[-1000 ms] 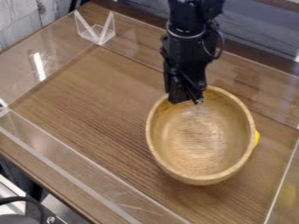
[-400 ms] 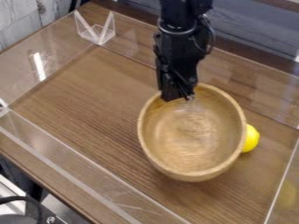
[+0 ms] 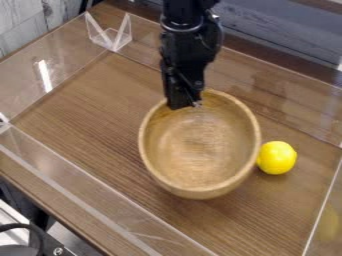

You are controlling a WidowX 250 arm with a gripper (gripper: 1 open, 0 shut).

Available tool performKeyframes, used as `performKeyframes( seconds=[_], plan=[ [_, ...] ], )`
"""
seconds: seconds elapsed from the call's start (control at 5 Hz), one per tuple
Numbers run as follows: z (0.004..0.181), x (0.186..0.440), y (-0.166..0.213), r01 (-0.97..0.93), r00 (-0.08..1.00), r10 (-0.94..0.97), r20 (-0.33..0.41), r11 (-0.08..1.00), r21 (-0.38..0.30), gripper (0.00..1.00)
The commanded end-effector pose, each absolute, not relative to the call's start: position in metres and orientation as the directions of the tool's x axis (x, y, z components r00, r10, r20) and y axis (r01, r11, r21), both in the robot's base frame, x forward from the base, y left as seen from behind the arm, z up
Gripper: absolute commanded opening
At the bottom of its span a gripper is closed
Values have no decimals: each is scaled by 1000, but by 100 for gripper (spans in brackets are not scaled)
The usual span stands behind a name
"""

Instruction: Remove the lemon from inside the brown bowl and put it on the table

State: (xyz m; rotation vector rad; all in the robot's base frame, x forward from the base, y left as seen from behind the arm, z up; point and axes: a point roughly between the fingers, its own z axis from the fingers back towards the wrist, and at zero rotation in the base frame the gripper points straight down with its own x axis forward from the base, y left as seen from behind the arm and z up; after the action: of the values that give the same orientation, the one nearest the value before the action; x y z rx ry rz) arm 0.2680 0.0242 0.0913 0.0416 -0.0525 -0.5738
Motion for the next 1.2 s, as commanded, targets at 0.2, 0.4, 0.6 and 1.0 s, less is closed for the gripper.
performKeyframes(
  seconds=[0.2, 0.4, 0.6, 1.0],
  plan=[
    [115, 285, 48, 551, 824, -562, 67, 824, 131, 0],
    [115, 289, 56, 558, 820, -570, 57, 817, 145, 0],
    [113, 290, 57, 570, 811, -582, 54, 808, 150, 0],
    [110, 291, 60, 591, 796, -604, 50, 791, 158, 0]
  ],
)
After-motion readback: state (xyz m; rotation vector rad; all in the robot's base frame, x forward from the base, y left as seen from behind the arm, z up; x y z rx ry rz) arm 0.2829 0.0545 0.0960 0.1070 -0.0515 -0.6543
